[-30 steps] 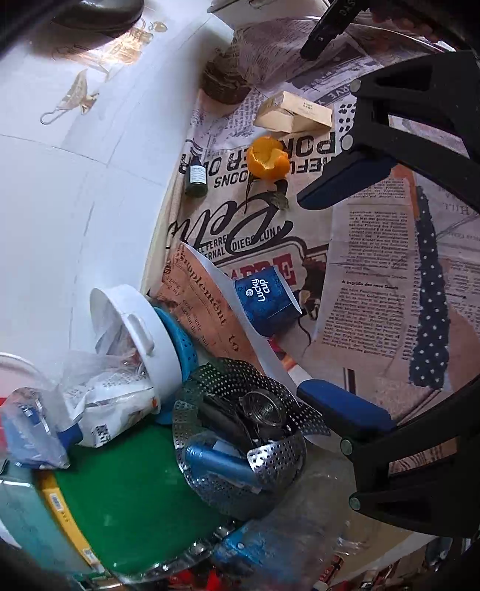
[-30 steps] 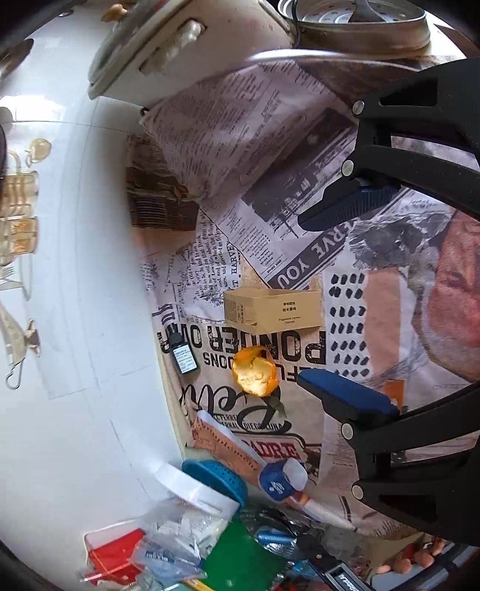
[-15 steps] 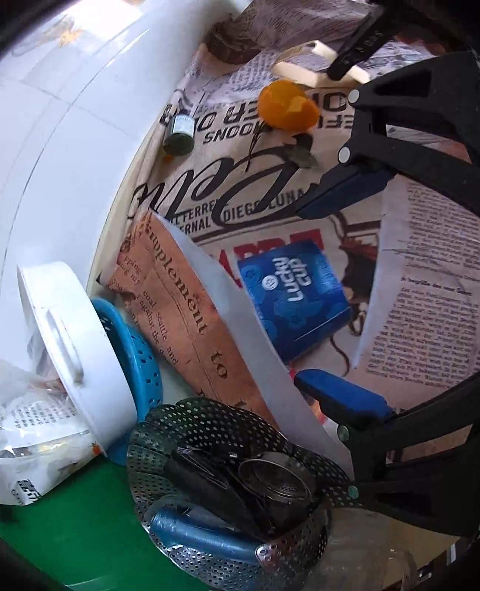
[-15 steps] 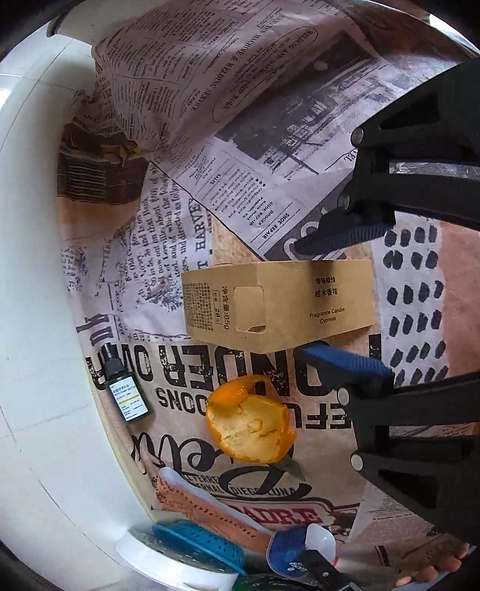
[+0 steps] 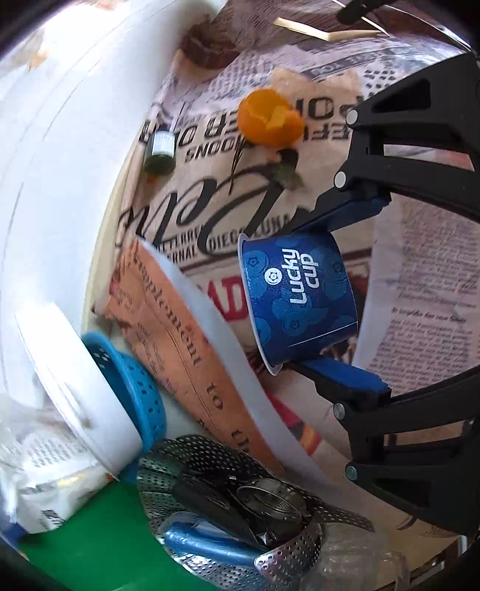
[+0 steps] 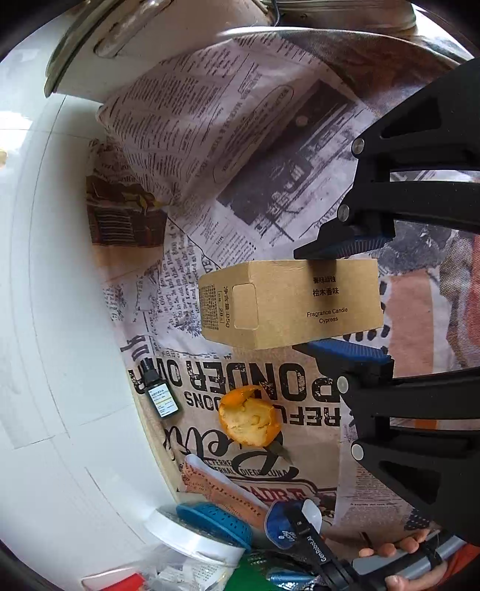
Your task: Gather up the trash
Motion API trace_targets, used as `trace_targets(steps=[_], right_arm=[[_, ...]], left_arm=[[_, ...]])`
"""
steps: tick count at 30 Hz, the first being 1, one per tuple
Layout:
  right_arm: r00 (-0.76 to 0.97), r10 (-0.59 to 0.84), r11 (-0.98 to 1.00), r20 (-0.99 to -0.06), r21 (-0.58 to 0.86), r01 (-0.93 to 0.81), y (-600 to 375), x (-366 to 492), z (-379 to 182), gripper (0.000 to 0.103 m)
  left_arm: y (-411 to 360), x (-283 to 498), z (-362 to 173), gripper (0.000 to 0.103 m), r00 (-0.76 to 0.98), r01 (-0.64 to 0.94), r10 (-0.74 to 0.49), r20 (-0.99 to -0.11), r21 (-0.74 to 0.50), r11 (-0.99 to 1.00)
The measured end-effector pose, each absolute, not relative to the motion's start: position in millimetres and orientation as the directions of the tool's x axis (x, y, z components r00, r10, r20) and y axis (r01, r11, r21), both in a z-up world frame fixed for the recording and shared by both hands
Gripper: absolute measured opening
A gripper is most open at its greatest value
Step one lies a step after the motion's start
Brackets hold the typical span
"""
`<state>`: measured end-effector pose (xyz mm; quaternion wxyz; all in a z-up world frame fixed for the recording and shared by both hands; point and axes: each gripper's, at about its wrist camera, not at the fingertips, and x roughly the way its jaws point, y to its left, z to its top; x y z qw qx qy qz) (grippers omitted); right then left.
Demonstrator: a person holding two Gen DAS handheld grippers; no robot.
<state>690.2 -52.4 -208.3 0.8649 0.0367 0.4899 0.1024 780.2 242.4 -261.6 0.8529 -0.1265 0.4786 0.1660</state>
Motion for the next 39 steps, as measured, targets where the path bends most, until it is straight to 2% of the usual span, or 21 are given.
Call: trace_targets(steps=[10, 21, 31, 39], right_arm=[[0.605, 0.275, 0.961, -0.747, 0.205, -0.184, -115.5, 641.9, -148.6, 0.037], [0.683, 0.363, 0.93, -0.634, 0.197, -0.311, -175.6, 566.7, -88.8, 0.037], [0.708, 0.407, 0.913, -0.577, 0.227, -0.34, -193.2, 497.3, -62.9, 0.037], [0.729, 0.351, 0.936, -0.588, 0.231, -0.265, -181.5, 431.3, -67.5, 0.037]], left_arm=[[141.9, 725.6, -183.3, 0.063, 0.631, -0.263, 0.161, -0.759, -0.013, 0.965], [44.6, 617.3, -104.6, 0.063, 0.756, -0.207, 0.122, -0.643, -0.058, 0.977], [16.0, 543.0, -68.7, 0.062, 0.803, -0.134, 0.069, -0.593, -0.065, 0.989], [27.0, 476.4, -69.3, 0.062, 0.81, -0.048, -0.007, -0.586, -0.078, 0.996]])
